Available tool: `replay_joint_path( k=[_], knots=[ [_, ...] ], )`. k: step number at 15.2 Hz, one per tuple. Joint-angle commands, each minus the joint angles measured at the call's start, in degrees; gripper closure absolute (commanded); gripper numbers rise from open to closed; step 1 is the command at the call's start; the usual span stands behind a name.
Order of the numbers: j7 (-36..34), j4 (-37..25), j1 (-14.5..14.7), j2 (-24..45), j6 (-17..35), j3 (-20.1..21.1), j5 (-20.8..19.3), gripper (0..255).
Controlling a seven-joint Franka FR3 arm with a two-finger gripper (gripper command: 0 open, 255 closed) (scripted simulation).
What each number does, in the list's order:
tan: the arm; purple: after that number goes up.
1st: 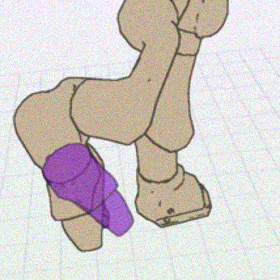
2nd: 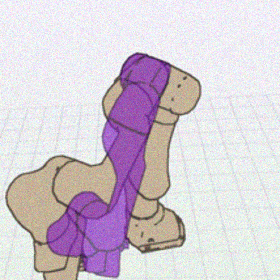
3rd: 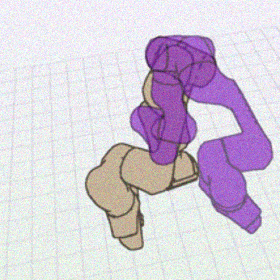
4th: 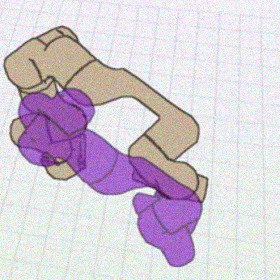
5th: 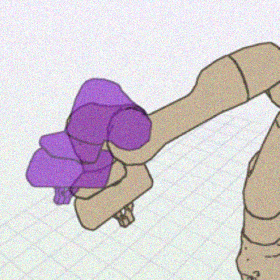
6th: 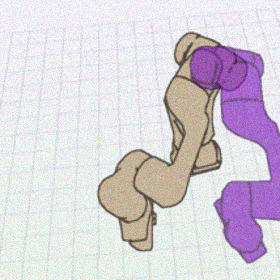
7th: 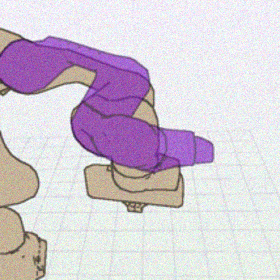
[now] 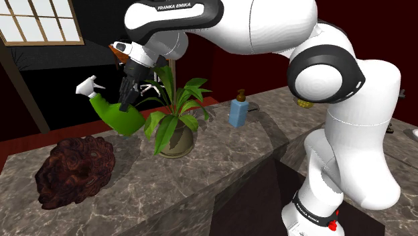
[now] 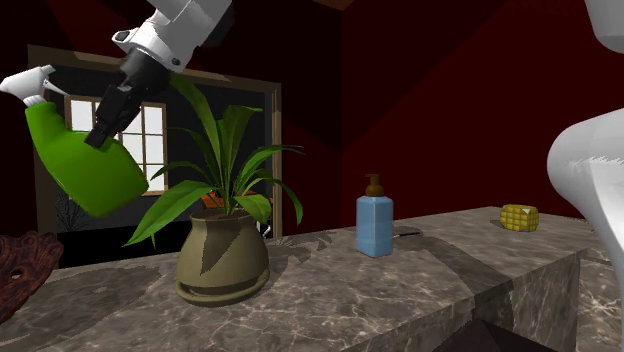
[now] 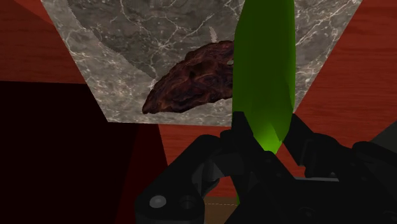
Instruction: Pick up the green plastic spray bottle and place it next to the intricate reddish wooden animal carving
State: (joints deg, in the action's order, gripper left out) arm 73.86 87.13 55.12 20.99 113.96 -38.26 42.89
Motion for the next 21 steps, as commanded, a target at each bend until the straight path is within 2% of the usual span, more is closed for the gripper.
replay_joint_path(
  k=[1, 21],
  knots=[
    [0.76, 1.14, 0.09, 0.19, 1.14, 0.17, 0.46, 255],
    [9.33, 9.65, -0.59, 4.56, 11.04, 3.01, 7.27, 255]
  ],
)
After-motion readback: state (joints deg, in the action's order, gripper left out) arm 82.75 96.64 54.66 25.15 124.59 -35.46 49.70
